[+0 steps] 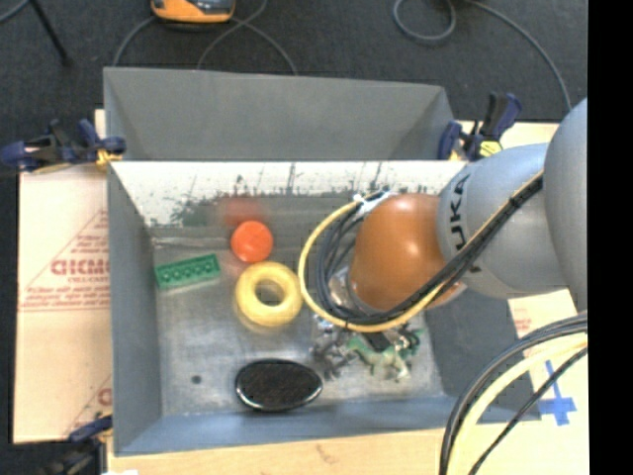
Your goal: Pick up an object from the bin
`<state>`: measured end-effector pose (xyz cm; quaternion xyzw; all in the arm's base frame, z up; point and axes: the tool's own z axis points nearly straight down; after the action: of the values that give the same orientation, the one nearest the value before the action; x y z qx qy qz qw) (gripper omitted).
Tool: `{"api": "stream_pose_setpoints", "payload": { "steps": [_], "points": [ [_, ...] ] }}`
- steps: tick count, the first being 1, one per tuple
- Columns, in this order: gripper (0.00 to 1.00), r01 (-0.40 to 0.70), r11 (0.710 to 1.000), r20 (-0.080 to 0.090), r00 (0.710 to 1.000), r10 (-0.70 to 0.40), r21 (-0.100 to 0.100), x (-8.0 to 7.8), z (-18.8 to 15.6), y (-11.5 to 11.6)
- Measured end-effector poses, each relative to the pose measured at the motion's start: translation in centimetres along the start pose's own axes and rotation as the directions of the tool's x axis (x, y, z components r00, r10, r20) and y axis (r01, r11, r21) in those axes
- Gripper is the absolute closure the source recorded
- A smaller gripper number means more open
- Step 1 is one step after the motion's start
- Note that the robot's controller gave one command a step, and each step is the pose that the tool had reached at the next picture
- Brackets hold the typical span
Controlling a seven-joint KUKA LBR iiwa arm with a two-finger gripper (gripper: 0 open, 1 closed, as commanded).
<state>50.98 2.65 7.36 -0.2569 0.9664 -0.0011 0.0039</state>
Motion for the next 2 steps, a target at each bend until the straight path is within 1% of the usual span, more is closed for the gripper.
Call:
{"api": "stream_pose_setpoints", "payload": {
  "steps": [2],
  "points": [
    [1.00,0.000,1.000,0.000,1.000,0.000,0.000,0.00,0.01,-0.01]
  ]
}}
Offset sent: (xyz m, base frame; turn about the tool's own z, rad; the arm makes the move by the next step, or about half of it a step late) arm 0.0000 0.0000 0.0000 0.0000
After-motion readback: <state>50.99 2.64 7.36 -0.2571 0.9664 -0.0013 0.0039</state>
